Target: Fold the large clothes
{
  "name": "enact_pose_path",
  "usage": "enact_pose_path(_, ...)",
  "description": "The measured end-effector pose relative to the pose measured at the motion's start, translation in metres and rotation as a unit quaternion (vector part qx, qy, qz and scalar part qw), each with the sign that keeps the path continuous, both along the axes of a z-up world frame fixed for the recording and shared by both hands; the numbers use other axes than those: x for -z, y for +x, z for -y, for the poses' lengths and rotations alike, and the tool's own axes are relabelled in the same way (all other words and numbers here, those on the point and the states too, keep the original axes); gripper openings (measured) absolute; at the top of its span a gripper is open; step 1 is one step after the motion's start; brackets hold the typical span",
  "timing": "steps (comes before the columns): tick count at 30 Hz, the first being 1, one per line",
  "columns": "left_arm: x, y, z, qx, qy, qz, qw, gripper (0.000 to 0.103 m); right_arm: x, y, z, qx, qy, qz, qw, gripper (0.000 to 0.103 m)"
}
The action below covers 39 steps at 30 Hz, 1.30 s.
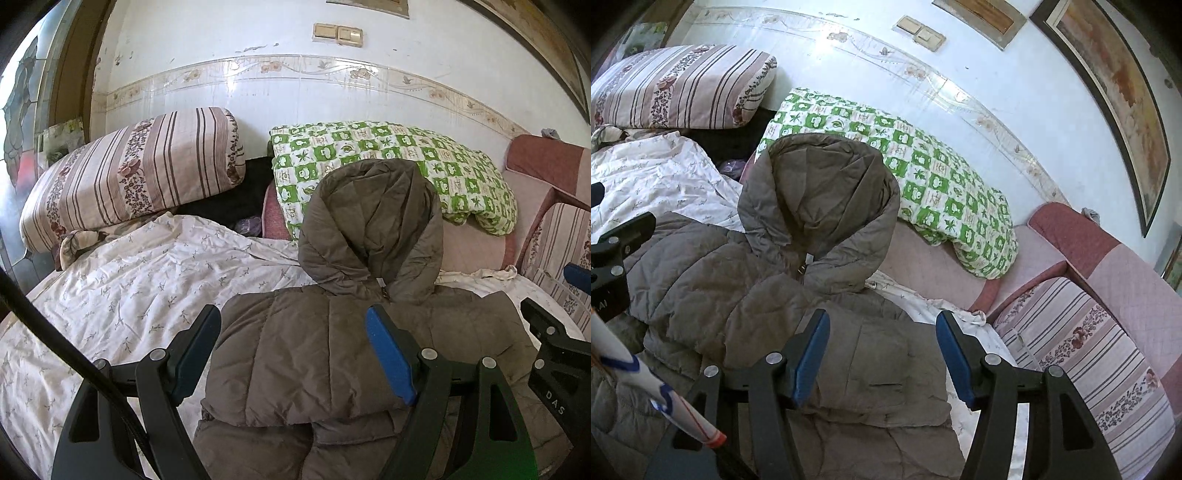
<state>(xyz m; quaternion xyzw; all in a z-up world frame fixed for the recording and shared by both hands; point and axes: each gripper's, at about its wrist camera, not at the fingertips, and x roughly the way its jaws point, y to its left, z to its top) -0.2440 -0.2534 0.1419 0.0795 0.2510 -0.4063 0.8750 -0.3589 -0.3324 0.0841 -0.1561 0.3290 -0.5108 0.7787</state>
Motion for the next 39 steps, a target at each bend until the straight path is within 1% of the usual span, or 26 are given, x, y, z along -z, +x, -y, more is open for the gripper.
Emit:
enact_pose_path(9,-0.001,-0.001,0.001,-0.005,0.002,0.008,0.9999,0.08,0.0,0.0,-0.002,-0.001,-0.002,0.0,1.0,0.064)
enact_pose_path(13,-0.004,-0.003,-0.002,-0.013,-0.001,0.023,0.9997,0.08,0.0,-0.001,-0.001,0.001,0.001,0.003,1.0,0.064)
enact_pose_path(26,-0.016,-0.005,-0.013,-0.029,-0.017,0.049,0.9982,0.08,-0.004,-0.002,0.0,0.001,0.004,0.006,1.0,0.065)
enact_pose_path(33,-0.026,-0.002,-0.021,-0.029,-0.037,0.044,0.9979,0.08,-0.004,-0.001,0.0,0.001,0.004,0.005,1.0,0.065)
enact_pose_path(39,-0.03,0.001,-0.026,-0.03,-0.044,0.037,0.9979,0.08,-0.004,-0.001,-0.001,0.001,0.003,0.006,1.0,0.065)
